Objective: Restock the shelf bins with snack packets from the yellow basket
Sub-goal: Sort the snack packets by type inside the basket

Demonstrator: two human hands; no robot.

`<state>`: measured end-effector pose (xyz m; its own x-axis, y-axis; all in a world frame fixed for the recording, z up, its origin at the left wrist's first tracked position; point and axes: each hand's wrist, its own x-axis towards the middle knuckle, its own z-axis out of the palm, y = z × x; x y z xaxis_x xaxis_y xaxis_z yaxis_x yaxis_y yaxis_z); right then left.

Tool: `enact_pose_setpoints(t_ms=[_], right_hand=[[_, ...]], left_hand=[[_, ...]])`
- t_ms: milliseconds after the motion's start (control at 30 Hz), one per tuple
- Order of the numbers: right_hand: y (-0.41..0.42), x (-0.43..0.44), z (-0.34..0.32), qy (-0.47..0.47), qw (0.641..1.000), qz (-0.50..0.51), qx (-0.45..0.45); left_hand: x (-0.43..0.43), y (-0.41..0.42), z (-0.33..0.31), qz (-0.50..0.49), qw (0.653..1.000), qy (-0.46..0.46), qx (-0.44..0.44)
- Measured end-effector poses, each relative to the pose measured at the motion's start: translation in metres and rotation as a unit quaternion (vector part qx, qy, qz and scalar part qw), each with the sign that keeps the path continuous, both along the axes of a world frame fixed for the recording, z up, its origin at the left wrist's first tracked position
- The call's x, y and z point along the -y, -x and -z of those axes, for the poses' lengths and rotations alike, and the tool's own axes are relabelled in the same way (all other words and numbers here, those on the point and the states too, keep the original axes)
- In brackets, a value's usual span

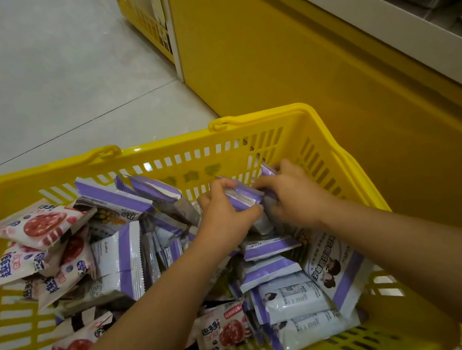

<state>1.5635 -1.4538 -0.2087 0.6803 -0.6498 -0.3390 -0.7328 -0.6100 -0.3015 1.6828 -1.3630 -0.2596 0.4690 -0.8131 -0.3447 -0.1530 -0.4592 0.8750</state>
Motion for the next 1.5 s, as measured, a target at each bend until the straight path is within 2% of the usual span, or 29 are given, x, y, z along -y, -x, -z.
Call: enact_pose_setpoints(t_ms=[100, 167, 267, 333, 433, 533, 633, 800, 867, 933, 967, 1000, 1067, 1167, 1233, 1333, 1400, 1500], right_hand=[[0.006, -0.008, -0.004, 0.011, 0.999, 0.032, 0.042], [0.008, -0.013, -0.003, 0.000, 1.000, 0.022, 0.001], [0.008, -0.014, -0.006, 0.007, 0.995, -0.012, -0.099], [0.009, -0.010, -0.014, 0.021, 0.990, -0.035, -0.136], [0.013, -0.006, -0.037, 0.037, 0.986, -0.067, -0.149], [0.022, -0.015, -0.055, -0.014, 0.967, -0.128, -0.219], [0.030, -0.030, -0.056, -0.039, 0.923, -0.221, -0.313], [0.030, -0.024, -0.065, -0.124, 0.898, -0.252, -0.339], [0.032, -0.026, -0.065, -0.101, 0.887, -0.281, -0.352], [0.036, -0.025, -0.063, -0.078, 0.894, -0.290, -0.332], [0.037, -0.023, -0.063, -0.079, 0.903, -0.284, -0.313], [0.038, -0.019, -0.064, -0.085, 0.911, -0.277, -0.295], [0.037, -0.011, -0.067, -0.086, 0.923, -0.271, -0.260], [0.035, 0.000, -0.071, -0.074, 0.941, -0.253, -0.211], [0.033, 0.005, -0.073, -0.098, 0.946, -0.239, -0.194], [0.031, 0.004, -0.073, -0.113, 0.945, -0.237, -0.194], [0.030, 0.001, -0.070, -0.109, 0.949, -0.229, -0.186], [0.031, -0.002, -0.069, -0.098, 0.963, -0.195, -0.160]], left_hand=[[-0.015, 0.009, 0.003, 0.060, 0.994, 0.054, 0.071], [-0.019, 0.011, 0.008, 0.095, 0.987, 0.074, 0.104], [-0.015, 0.005, 0.011, 0.110, 0.992, 0.036, 0.044], [-0.008, 0.002, 0.010, 0.081, 0.997, 0.016, -0.004], [0.006, 0.003, 0.009, -0.015, 1.000, -0.013, -0.015], [0.015, 0.003, 0.010, -0.078, 0.995, -0.042, -0.040], [0.018, 0.003, 0.013, -0.020, 0.999, -0.043, -0.016], [0.019, -0.004, 0.017, 0.066, 0.997, -0.022, 0.023], [0.017, -0.011, 0.019, 0.090, 0.996, -0.008, -0.028], [0.015, -0.017, 0.017, 0.098, 0.991, -0.003, -0.094], [0.014, -0.019, 0.016, 0.109, 0.990, -0.006, -0.090], [0.011, -0.019, 0.013, 0.126, 0.990, -0.014, -0.055], [0.002, -0.011, 0.009, 0.153, 0.985, -0.014, 0.079], [-0.020, 0.001, 0.001, 0.173, 0.950, 0.054, 0.253], [-0.033, 0.000, -0.005, 0.249, 0.921, 0.074, 0.291], [-0.041, -0.007, -0.005, 0.407, 0.831, -0.008, 0.380], [-0.041, -0.006, -0.003, 0.435, 0.789, -0.047, 0.432], [-0.035, -0.003, 0.001, 0.410, 0.767, -0.018, 0.493]])
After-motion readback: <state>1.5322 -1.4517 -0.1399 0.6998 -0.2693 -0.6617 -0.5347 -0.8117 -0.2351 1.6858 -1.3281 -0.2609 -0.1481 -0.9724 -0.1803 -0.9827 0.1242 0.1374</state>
